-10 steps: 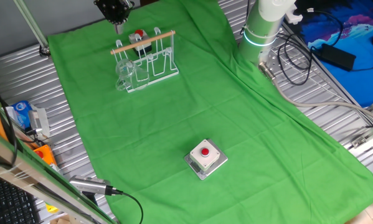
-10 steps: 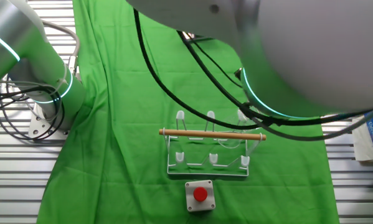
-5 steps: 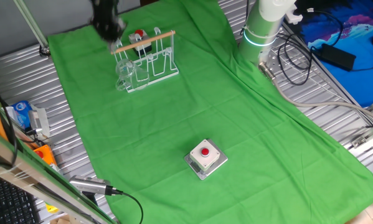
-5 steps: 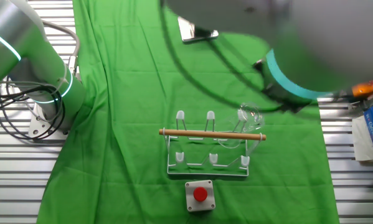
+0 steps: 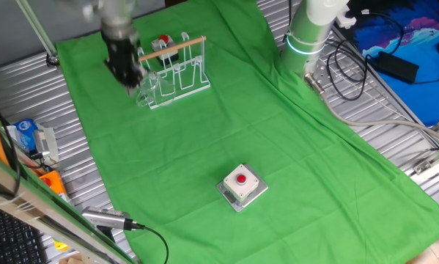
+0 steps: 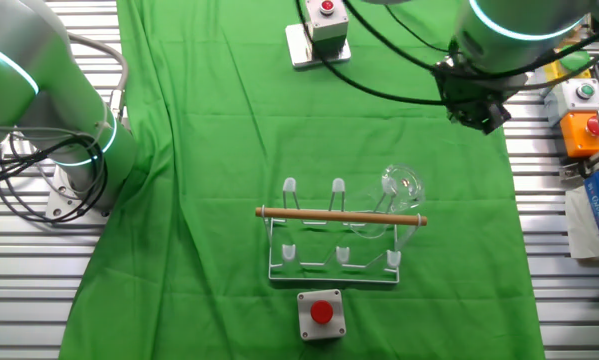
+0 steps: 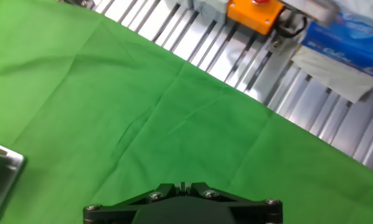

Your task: Put the cup on the cup rack

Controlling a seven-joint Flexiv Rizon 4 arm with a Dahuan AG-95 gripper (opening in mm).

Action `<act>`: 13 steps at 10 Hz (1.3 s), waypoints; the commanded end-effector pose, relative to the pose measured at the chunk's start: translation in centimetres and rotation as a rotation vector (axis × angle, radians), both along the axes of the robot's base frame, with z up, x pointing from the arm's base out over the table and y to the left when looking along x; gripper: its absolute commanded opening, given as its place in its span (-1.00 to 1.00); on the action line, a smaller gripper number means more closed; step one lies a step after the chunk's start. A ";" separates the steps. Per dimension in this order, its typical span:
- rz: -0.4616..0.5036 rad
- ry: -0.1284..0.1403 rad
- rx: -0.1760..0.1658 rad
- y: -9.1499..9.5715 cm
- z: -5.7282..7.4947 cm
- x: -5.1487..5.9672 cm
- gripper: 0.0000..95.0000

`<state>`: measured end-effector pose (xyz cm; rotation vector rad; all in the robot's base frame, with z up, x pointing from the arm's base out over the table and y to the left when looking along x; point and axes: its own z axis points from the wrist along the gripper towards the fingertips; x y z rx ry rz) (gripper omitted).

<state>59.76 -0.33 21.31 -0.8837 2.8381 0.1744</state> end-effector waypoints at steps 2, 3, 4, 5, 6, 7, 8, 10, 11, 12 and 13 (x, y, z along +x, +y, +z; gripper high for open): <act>0.034 0.002 -0.020 0.1 -0.1 -0.1 -1.00; 0.041 0.001 -0.024 0.1 -0.1 -0.1 -1.00; 0.048 0.009 -0.026 0.1 -0.1 -0.1 -1.00; 0.053 0.022 -0.028 0.1 -0.1 -0.1 -1.00; 0.053 0.030 -0.028 0.0 -0.1 -0.2 -1.00; 0.047 0.039 -0.025 0.0 -0.1 -0.2 -1.00; 0.028 0.049 0.001 0.0 -0.1 -0.2 -1.00; 0.050 0.057 -0.005 0.0 -0.1 -0.2 -1.00; 0.039 0.094 -0.013 0.0 -0.1 -0.2 -1.00; 0.030 0.135 -0.034 0.0 -0.1 -0.2 -1.00; 0.034 0.172 -0.047 0.0 -0.1 -0.2 -1.00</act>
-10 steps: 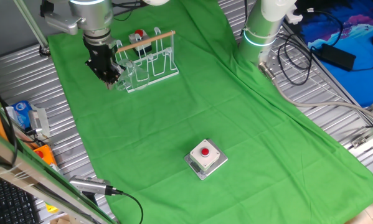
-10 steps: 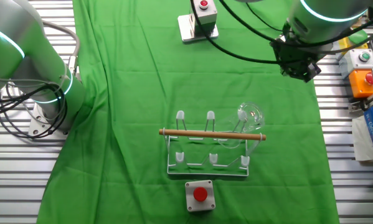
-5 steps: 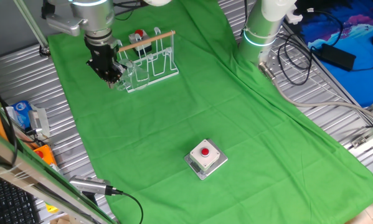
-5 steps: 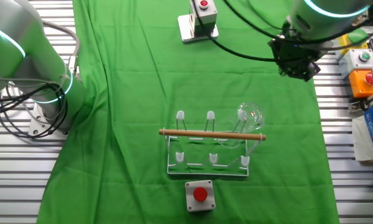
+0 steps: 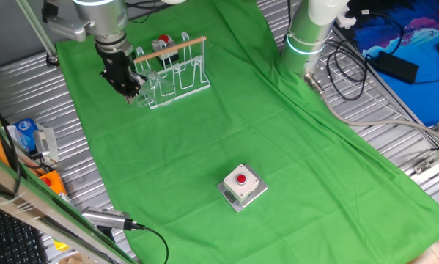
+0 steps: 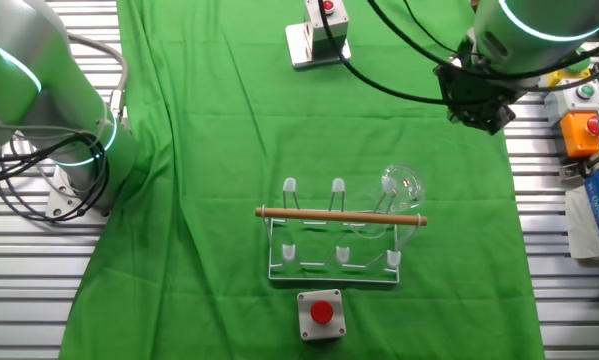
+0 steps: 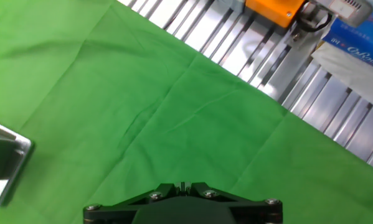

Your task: Put the cup on the cup rack

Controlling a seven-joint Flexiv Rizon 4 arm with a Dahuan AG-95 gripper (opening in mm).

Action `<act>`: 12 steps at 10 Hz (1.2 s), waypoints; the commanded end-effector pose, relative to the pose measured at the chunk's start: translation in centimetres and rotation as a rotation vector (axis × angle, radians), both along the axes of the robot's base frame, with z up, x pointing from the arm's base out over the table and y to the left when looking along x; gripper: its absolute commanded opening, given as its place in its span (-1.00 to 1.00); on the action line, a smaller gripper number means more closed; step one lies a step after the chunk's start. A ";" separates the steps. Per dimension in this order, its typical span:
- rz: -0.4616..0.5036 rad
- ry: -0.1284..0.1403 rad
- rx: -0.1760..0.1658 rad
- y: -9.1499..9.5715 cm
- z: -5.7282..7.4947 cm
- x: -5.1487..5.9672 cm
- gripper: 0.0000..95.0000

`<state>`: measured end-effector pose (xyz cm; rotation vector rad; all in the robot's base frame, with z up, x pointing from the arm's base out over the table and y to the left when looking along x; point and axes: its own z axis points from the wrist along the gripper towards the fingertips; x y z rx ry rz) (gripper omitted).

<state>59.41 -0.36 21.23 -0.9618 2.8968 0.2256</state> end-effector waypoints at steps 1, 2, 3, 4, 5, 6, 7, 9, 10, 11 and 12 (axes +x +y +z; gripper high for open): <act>-0.005 0.089 -0.056 0.0 0.0 0.2 -1.00; 0.004 0.088 -0.066 0.0 0.0 0.2 -1.00; 0.012 0.087 -0.075 0.0 0.0 0.2 -1.00; 0.018 0.086 -0.075 0.0 0.0 0.2 -1.00; 0.027 0.083 -0.085 0.6 -0.8 1.5 -1.00; 0.045 0.078 -0.126 1.1 -1.5 2.5 -1.00; 0.123 0.054 -0.208 1.9 -3.4 4.8 -1.00; 0.175 0.020 -0.294 1.1 -5.6 7.7 -1.00; 0.214 0.020 -0.366 0.1 -6.5 9.3 -1.00; 0.260 0.015 -0.464 -0.9 -7.2 10.7 -1.00; 0.292 0.018 -0.525 -1.4 -7.8 11.4 -1.00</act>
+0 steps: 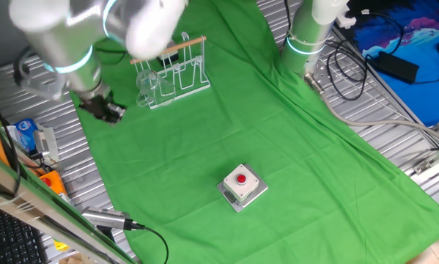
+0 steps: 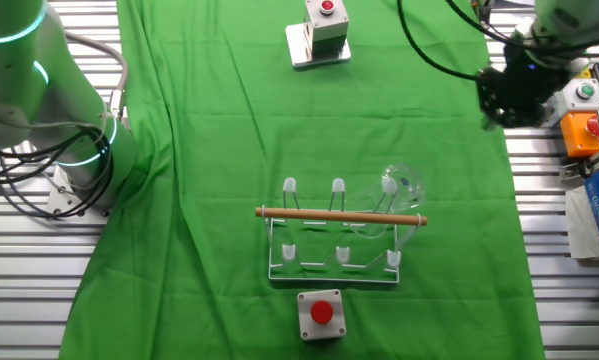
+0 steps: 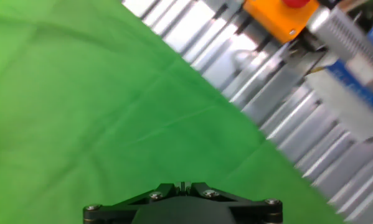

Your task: Put the cup on the cup rack

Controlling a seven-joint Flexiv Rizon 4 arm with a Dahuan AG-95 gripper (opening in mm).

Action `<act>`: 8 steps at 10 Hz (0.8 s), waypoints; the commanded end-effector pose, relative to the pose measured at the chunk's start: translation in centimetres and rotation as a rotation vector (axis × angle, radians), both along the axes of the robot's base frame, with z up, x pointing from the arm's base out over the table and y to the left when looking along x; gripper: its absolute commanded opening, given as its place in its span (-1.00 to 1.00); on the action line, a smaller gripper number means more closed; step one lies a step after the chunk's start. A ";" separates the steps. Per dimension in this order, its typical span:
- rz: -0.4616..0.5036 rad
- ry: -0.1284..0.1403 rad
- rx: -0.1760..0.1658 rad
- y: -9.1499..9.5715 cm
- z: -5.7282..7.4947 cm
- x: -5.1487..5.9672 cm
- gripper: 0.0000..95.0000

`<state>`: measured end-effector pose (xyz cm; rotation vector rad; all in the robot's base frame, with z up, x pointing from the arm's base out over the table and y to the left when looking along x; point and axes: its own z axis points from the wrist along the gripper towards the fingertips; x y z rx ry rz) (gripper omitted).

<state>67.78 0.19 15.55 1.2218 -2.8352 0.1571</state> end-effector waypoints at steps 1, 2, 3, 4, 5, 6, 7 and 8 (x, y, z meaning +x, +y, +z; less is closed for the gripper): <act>0.180 -0.025 -0.282 -2.6 -2.7 3.3 -1.00; 0.246 -0.038 -0.313 -3.4 -3.0 3.1 -1.00; 0.284 -0.055 -0.329 -4.3 -2.9 2.5 -1.00; 0.287 -0.056 -0.315 -4.8 -2.6 2.0 -1.00; 0.282 -0.062 -0.315 -5.1 -2.3 1.7 -1.00; 0.274 -0.064 -0.322 -5.1 -2.2 1.6 -1.00; 0.244 -0.071 -0.327 -5.1 -2.3 1.6 -1.00; 0.208 -0.078 -0.347 -5.1 -2.3 1.6 -1.00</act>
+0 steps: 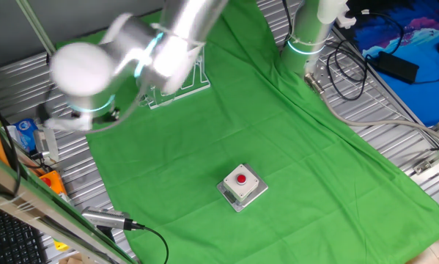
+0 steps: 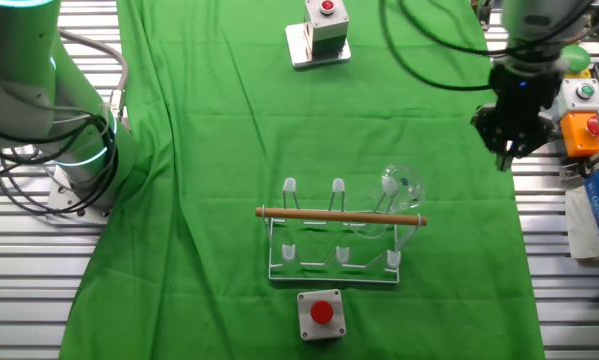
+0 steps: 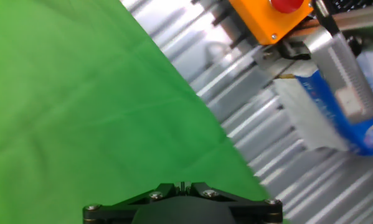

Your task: Put the cup on the cup rack

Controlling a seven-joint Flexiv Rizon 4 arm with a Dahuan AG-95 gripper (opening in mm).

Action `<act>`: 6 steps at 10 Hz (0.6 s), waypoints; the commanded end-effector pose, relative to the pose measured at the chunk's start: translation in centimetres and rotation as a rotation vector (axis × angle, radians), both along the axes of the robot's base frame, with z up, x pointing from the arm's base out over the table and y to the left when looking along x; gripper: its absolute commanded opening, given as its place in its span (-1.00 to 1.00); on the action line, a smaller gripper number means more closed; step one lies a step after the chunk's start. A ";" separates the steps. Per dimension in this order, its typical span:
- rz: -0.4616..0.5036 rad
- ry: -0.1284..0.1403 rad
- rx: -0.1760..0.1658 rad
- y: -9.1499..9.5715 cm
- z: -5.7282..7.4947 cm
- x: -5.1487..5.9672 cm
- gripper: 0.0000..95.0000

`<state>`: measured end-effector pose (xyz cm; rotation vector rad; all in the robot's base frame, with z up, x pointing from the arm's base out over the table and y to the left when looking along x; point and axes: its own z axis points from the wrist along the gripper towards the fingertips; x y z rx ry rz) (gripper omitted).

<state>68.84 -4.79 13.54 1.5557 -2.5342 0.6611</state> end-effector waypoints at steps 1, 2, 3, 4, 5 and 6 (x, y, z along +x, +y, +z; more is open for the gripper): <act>-0.099 -0.029 -0.031 -0.1 -0.3 0.6 -1.00; -0.121 -0.041 -0.047 -0.1 -0.3 0.6 -1.00; -0.124 -0.042 -0.043 -0.1 -0.3 0.5 -1.00; -0.130 -0.045 -0.039 -0.1 -0.3 0.5 -1.00; -0.134 -0.047 -0.038 -0.1 -0.3 0.5 -1.00; -0.140 -0.049 -0.037 -0.1 -0.3 0.5 -1.00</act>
